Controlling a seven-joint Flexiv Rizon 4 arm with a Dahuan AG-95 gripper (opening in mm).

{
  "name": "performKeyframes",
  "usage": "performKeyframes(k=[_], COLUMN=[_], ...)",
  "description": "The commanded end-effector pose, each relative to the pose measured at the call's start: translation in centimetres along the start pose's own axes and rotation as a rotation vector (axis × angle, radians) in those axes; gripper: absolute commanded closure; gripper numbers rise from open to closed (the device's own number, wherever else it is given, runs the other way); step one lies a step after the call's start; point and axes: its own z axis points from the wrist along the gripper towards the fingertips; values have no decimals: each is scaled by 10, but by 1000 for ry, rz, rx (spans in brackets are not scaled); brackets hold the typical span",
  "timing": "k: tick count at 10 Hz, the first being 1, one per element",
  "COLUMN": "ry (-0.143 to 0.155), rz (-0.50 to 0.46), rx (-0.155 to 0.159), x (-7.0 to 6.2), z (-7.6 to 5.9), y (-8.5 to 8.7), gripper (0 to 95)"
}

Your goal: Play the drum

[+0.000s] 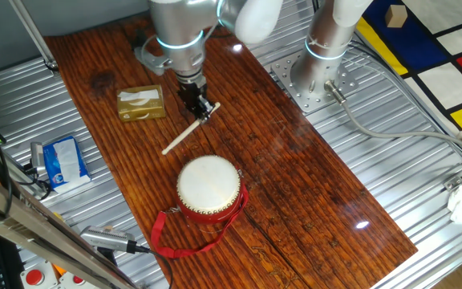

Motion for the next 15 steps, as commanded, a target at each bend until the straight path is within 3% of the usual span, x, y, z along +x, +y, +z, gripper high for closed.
performKeyframes(k=[1, 3, 6, 9, 12, 15], ry=[13, 40, 63, 95, 117, 120], rz=[-22, -62, -91, -110, -110, -169], rx=[4, 33, 49, 57, 68, 55], x=[-4, -13, -25, -37, -46, -50], z=[-11, -23, -39, -64, -73, -71], y=[1, 6, 18, 27, 40, 47], gripper=[950, 950, 950, 950, 950, 950])
